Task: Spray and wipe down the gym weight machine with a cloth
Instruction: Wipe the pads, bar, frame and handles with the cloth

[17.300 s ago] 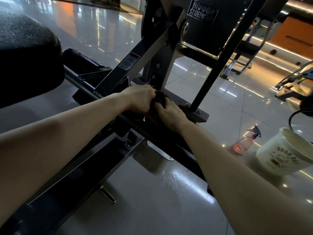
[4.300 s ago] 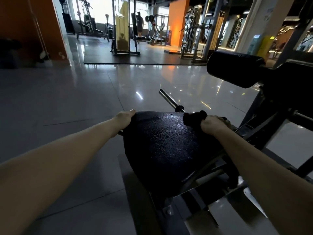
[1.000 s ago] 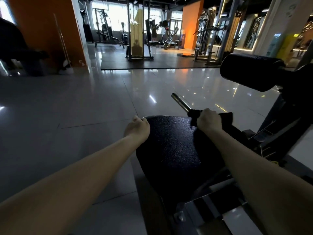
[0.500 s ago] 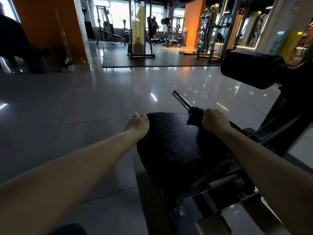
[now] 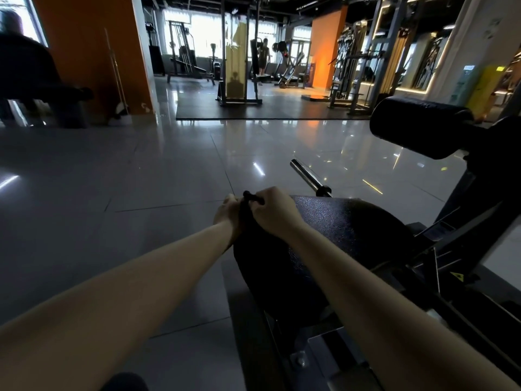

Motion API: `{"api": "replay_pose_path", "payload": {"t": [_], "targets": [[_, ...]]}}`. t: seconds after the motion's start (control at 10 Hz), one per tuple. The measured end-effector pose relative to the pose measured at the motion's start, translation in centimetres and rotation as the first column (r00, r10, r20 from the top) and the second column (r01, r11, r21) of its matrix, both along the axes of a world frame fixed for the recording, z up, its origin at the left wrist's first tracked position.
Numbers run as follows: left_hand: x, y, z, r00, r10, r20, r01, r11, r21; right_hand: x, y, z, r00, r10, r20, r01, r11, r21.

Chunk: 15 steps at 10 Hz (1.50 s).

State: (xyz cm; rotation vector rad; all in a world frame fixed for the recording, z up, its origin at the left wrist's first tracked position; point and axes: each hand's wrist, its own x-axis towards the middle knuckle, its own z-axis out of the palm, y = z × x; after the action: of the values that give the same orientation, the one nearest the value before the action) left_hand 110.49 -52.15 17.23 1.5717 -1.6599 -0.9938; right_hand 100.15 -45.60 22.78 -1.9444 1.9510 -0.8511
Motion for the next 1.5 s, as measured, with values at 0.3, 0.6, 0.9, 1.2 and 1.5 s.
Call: {"api": "replay_pose_path", "payload": {"t": [0.3,0.6,0.9,1.2,1.5], "targets": [[-0.9,-0.9,0.4,0.985,0.159,-0.064,-0.155,0.986,0.058,-5.9,4.9,0.2,0.982,-0.124,-0.141,0.120,0.992,-0.039],[-0.8,-1.8,-0.4,0.981,0.124,0.152,-0.117,0.992,-0.053,-8.8,4.4,-2.0,0.988,0.069,-0.136,-0.048,0.987,0.151],[-1.4,-1.0,1.2,0.919,0.111,0.379,-0.101,0.994,-0.044,-11.1,0.5,-2.6,0.937,-0.003,-0.350,0.046,0.992,0.115],[-2.8,-1.8,1.4,0.878,-0.040,0.478,0.109,0.987,-0.118,-17.1,-7.1,-3.1,0.940,-0.170,-0.297,0.221,0.964,0.146],[-2.6,-1.5,1.6,0.849,-0.032,0.527,0.115,0.985,-0.126,-22.2,-6.2,-1.9,0.902,-0.361,-0.238,0.406,0.897,0.176]]}}
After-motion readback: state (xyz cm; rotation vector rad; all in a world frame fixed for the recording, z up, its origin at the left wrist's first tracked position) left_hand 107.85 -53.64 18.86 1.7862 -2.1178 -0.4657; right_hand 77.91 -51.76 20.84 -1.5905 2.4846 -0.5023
